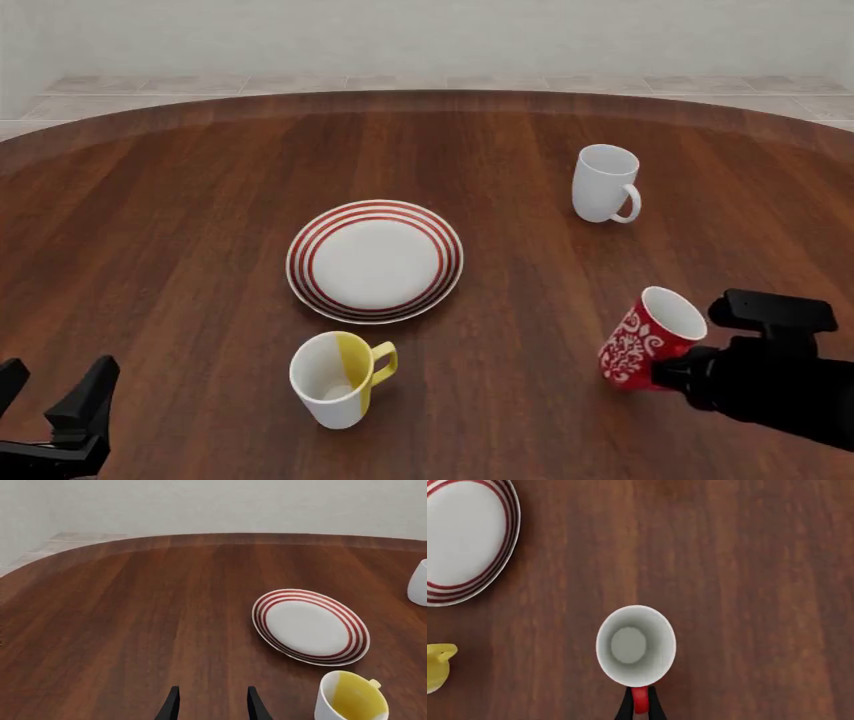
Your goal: Pick up the red mug and put it on the plate
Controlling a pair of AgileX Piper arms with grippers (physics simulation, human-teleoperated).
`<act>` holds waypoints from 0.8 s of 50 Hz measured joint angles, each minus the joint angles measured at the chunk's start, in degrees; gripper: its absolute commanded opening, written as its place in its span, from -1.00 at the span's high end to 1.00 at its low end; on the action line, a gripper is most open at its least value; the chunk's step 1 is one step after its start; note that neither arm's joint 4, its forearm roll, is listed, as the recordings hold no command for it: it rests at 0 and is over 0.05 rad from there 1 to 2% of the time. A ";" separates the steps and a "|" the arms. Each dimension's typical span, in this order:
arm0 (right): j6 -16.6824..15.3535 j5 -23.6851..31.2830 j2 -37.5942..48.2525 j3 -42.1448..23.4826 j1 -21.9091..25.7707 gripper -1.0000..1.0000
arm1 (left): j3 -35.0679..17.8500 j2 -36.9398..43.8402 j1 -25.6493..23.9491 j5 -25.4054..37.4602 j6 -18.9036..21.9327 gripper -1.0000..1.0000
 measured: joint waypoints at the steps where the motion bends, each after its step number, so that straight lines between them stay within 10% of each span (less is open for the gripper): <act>1: 0.22 0.29 -0.30 -0.25 0.22 1.00 | 0.01 -0.01 0.01 0.00 -0.01 -1.00; 40: 6.82 6.65 9.59 -16.28 7.46 1.00 | 0.16 1.50 -1.08 -1.99 -1.05 -1.00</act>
